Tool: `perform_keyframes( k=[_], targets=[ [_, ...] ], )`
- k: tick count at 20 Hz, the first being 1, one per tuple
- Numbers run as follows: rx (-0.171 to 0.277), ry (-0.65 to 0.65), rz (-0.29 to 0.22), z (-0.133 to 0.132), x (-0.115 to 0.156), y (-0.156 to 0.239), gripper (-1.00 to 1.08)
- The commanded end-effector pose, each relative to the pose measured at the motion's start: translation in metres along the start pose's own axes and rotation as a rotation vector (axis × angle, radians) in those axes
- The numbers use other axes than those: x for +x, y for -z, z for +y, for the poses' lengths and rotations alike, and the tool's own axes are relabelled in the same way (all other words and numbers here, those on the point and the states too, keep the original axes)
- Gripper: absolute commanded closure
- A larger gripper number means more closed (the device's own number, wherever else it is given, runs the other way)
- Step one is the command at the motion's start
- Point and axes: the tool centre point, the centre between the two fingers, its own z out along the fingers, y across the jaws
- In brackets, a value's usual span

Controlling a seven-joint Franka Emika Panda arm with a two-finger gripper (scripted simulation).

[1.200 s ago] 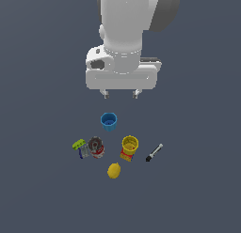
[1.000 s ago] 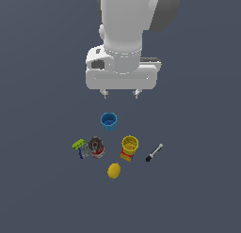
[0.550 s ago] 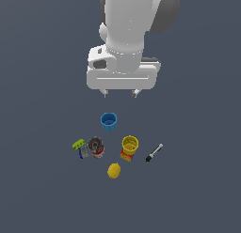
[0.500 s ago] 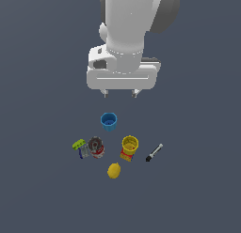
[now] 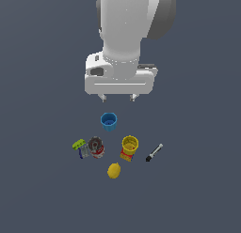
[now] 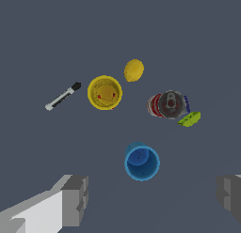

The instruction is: Pick up a designated object from a clutter of objects.

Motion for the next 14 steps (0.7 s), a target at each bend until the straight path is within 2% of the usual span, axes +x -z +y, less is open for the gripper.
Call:
perform_keyframes(
  k=[1, 7, 14],
  targets=[
    [0.006, 0.002, 0.0, 0.005, 0.006, -0.01, -0.92],
    [0.024, 0.007, 0.006, 0.025, 0.026, -0.046, -0.92],
    [0.046, 0.013, 0.017, 0.061, 0.051, -0.112, -0.92]
  ],
)
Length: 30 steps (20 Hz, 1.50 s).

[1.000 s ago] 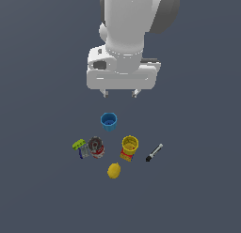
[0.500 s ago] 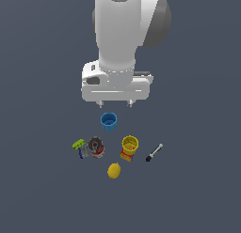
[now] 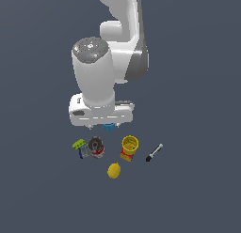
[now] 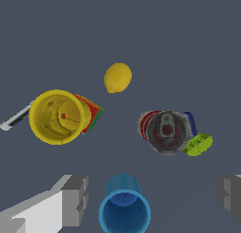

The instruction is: Pick up a designated object from a clutter of objects.

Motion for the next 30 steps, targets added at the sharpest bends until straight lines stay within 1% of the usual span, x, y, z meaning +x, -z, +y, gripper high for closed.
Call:
perform_keyframes(
  k=[1, 7, 12, 20, 30],
  targets=[
    [0.006, 0.002, 0.005, 0.014, 0.006, -0.023, -0.92],
    [0.012, 0.003, 0.011, 0.038, 0.014, -0.063, -0.92],
    [0.013, 0.004, 0.014, 0.049, 0.016, -0.082, -0.92],
    [0.014, 0.003, 0.013, 0.051, 0.016, -0.089, -0.92],
    [0.014, 0.003, 0.015, 0.051, 0.016, -0.133, -0.92]
  ],
)
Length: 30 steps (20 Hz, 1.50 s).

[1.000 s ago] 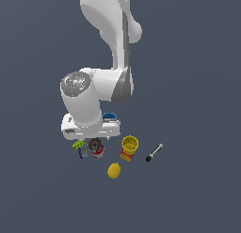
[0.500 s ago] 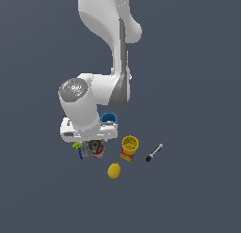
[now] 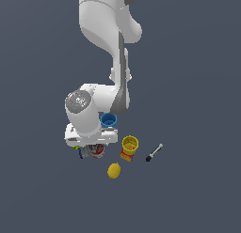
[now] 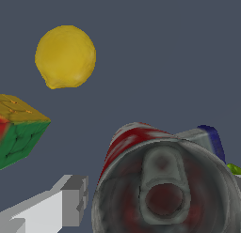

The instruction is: Pick up a designated object from a clutter of objects.

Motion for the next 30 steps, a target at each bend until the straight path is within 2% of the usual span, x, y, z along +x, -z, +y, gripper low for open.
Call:
perform_keyframes(
  k=[1, 4, 5, 20, 25, 30],
  targets=[
    [0.0, 0.0, 0.001, 0.0, 0.001, -0.007, -0.92],
    [0.0, 0.0, 0.001, 0.001, 0.001, -0.01, -0.92],
    [0.0, 0.0, 0.001, 0.001, 0.001, -0.01, 1.08],
    [0.0, -0.001, 0.001, 0.001, 0.0, -0.001, 1.08],
    [0.0, -0.001, 0.001, 0.001, -0.001, 0.022, 1.08],
    [0.0, -0.001, 0.001, 0.0, -0.004, 0.062, 1.08]
  ],
)
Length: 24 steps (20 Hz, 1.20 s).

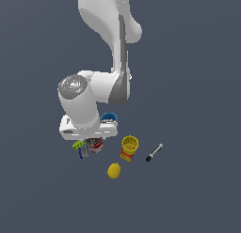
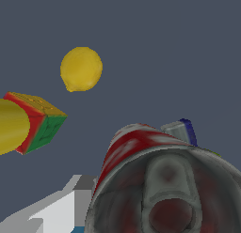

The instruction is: Pick up a designated object from a clutter of objects.

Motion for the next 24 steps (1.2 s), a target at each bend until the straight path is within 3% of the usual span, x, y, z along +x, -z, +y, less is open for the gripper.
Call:
perform_keyframes(
  k=[1, 15, 24],
  targets=[
    [-0.001, 0.0, 0.005, 0.0, 0.0, 0.025, 1.08],
    [-0.001, 0.0, 0.006, -0.001, -0.01, 0.185, 1.08],
    [-0.001, 0.0, 0.006, 0.0, -0.011, 0.247, 1.08]
  ],
)
